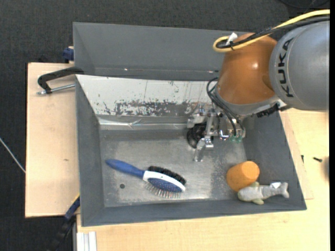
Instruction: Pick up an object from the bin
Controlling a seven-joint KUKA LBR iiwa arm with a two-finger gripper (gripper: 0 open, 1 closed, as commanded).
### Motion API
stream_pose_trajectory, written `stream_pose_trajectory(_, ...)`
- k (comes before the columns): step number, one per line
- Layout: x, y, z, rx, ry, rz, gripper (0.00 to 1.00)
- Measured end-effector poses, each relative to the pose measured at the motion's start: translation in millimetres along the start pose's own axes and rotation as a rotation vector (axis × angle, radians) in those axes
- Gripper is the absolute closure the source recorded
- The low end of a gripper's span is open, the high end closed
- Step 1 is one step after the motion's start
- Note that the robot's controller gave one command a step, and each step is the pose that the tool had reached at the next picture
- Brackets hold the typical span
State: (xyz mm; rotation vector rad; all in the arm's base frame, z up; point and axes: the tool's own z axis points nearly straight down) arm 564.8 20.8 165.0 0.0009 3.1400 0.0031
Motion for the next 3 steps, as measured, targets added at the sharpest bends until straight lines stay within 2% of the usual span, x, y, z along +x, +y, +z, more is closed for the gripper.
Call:
stream_pose_trajectory(1, -11.4, -52.8, 66.4, 0.002, -0.004, 0.026, 0.0)
stream_pose_trajectory(2, -11.3, -52.5, 67.5, 0.001, -0.003, 0.025, 1.0)
stream_pose_trajectory(3, -13.9, -59.3, -95.2, 0.004, -0.014, -0.149, 1.0)
